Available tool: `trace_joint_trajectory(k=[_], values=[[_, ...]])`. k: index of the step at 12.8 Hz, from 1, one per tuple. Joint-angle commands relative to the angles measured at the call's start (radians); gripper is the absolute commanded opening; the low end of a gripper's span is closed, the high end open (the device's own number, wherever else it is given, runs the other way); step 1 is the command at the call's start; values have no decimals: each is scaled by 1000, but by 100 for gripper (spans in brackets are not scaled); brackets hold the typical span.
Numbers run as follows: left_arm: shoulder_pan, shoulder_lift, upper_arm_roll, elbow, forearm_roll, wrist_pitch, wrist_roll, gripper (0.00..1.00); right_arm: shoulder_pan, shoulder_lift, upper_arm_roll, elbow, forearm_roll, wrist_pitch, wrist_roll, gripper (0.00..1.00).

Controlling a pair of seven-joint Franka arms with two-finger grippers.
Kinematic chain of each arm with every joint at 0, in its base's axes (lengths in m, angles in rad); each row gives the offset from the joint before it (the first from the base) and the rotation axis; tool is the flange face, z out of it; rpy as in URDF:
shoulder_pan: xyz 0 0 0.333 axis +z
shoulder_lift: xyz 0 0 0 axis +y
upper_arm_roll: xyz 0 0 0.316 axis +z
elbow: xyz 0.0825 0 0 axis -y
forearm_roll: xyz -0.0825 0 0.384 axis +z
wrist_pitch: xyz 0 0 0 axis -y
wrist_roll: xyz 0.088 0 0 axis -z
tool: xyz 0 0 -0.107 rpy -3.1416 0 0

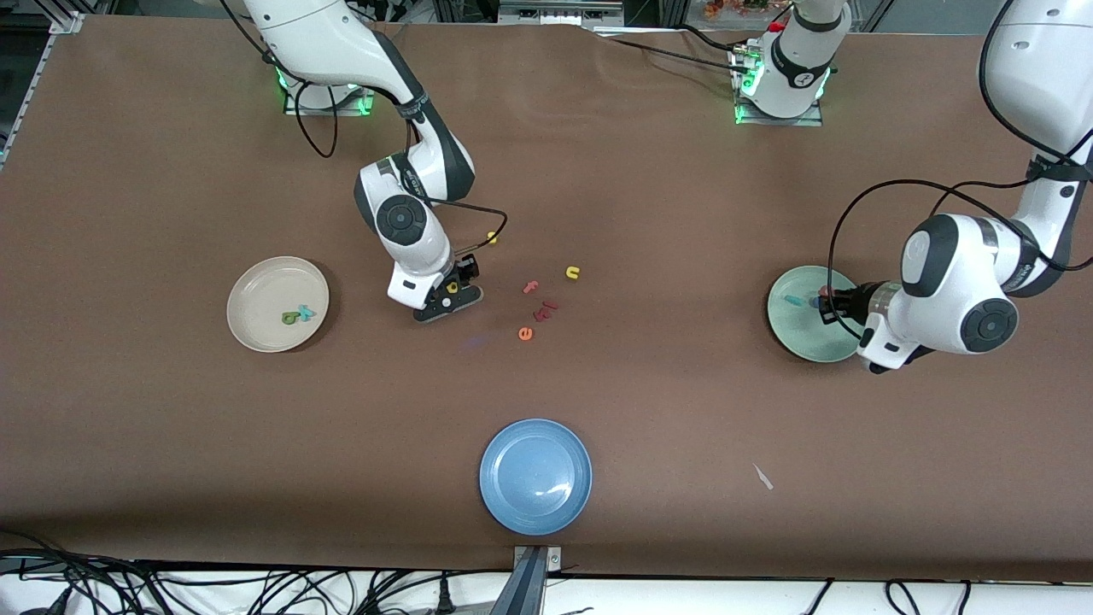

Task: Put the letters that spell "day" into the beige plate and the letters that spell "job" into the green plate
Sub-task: 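Drop the pink letter on the green plate while the right gripper grasps the yellow a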

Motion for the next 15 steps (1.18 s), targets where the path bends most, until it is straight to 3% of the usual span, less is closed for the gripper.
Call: trace_joint_trajectory(k=[1, 2, 4, 5, 6, 8, 9, 11, 15], values=[[24, -20, -10, -128, 35, 112, 26, 2, 10, 2, -8, 1, 3, 9, 3, 54], [33, -17, -10, -131, 35, 129, 26, 3, 10, 2, -8, 1, 3, 9, 12, 50], [35, -17, -11, -131, 33, 127, 26, 31, 12, 2, -8, 2, 1, 11, 43, 42], [33, -19, -11, -126, 33, 124, 24, 80, 16, 2, -8, 2, 1, 12, 48, 38], [33, -28, -13, -117, 33, 117, 21, 100, 16, 2, -8, 2, 1, 12, 48, 35], [22, -72, -27, -15, 20, 41, 20, 100, 16, 4, -8, 2, 3, 12, 48, 30], [27, -78, -68, 77, 20, -42, 21, 100, 16, 4, -8, 2, 3, 12, 48, 27], [18, -77, -85, 249, 20, -163, 21, 100, 16, 2, -8, 5, 1, 12, 64, 21], [16, -82, -128, 493, 30, -346, 29, 100, 9, -13, -23, 91, 9, -94, 161, 20]])
